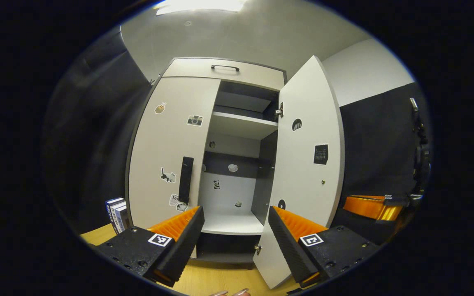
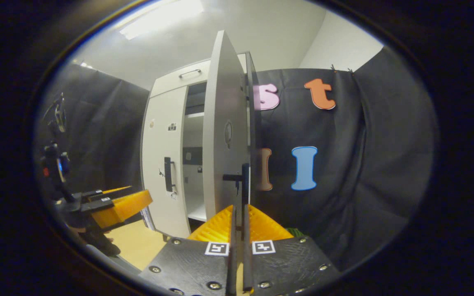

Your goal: Open the right door of the double-door shoe cabinet with the right hand, and open the left door with the left hand.

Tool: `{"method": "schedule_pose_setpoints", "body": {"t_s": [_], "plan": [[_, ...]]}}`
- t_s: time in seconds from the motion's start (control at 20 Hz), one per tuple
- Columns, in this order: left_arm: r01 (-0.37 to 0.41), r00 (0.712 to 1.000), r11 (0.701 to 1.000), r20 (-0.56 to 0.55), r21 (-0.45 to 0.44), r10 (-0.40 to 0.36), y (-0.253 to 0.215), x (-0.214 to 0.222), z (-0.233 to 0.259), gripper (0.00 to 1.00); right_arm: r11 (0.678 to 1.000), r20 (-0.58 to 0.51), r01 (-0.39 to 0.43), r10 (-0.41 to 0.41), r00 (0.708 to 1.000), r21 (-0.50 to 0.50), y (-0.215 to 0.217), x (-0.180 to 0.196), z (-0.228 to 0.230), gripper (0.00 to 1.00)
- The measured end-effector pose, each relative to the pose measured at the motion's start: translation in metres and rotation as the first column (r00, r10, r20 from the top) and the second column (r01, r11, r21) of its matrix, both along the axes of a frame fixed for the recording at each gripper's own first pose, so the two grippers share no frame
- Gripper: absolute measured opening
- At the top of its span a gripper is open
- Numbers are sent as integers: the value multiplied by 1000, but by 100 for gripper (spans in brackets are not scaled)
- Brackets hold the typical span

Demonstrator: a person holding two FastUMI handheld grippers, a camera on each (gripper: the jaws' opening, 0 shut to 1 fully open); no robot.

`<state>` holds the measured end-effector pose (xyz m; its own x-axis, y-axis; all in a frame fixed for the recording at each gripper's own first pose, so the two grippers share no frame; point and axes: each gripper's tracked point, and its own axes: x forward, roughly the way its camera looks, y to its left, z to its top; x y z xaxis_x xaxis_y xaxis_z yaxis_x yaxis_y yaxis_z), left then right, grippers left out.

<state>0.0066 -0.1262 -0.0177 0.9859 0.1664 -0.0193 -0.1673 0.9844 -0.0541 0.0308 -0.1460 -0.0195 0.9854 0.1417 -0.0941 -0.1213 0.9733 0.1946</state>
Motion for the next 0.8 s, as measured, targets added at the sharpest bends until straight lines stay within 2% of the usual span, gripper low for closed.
{"method": "schedule_pose_setpoints", "body": {"t_s": [0.1,0.35,0.55,0.65,0.75,0.8], "plan": [[16,1000,1000,-2,15,-16,12,8,1,95,999,7,29,-30,1000,13,3,-4,10,6],[47,999,997,-1,56,-47,52,32,1,97,997,26,75,-76,997,31,33,-13,29,6],[48,999,998,16,47,-48,88,55,-2,95,996,55,87,-86,995,-24,66,-14,36,6],[51,998,997,35,49,-53,104,65,0,97,993,47,98,-95,994,-58,79,-13,32,6],[59,997,997,54,57,-62,118,78,1,97,995,28,90,-88,996,-45,95,-9,25,11],[72,996,996,55,56,-75,122,85,-1,96,996,21,86,-86,996,-26,103,-7,24,21]]}}
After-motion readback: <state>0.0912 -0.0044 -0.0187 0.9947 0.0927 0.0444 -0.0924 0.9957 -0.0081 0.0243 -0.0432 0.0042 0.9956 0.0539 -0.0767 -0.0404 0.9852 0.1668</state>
